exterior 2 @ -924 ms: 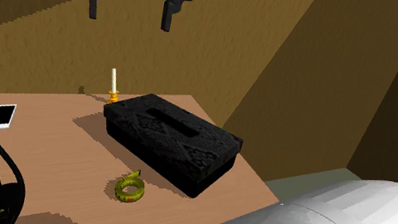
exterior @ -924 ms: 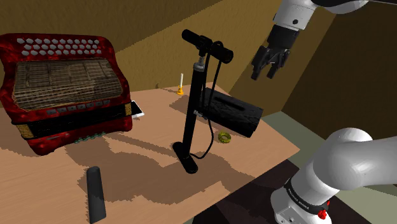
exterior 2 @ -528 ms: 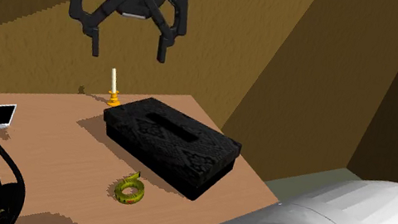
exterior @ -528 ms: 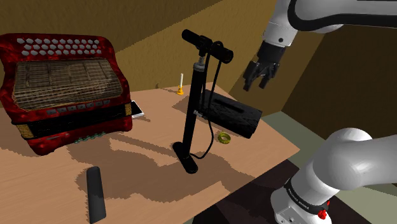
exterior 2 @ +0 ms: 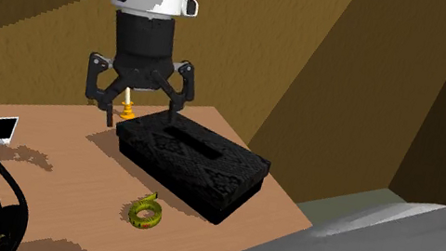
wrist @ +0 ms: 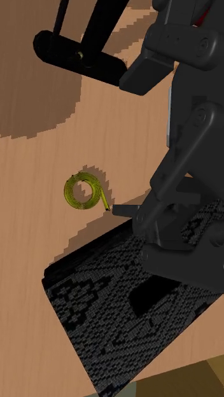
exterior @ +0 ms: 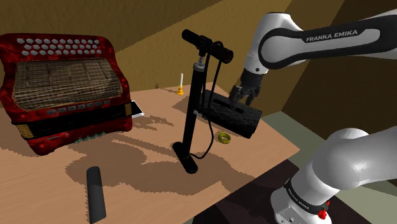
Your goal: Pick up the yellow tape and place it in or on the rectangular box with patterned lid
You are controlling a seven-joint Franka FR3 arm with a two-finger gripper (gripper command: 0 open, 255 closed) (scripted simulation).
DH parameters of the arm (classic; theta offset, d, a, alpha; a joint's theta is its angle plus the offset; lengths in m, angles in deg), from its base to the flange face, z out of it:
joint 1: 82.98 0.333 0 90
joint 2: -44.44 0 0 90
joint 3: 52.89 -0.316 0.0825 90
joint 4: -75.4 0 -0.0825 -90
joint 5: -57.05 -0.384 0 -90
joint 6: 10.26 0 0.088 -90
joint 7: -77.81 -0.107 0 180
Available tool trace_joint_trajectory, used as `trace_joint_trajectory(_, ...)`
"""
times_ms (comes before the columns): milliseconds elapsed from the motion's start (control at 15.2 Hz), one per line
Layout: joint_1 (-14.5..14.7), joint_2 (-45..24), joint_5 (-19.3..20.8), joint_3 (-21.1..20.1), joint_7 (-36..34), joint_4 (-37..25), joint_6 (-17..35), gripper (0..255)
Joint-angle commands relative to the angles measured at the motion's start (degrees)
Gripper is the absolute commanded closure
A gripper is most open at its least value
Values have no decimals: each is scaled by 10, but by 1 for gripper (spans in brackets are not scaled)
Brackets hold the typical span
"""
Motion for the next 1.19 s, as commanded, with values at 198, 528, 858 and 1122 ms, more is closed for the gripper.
trace_joint_trajectory(198, -9, -86, 10, -7, -4, 33, 112, 0)
trace_joint_trajectory(528, -22, -195, 29, -15, -16, 44, 224, 0)
trace_joint_trajectory(858, -35, -294, 57, -19, -36, 36, 309, 0)
trace_joint_trajectory(1122, -38, -328, 68, -19, -43, 41, 347, 0)
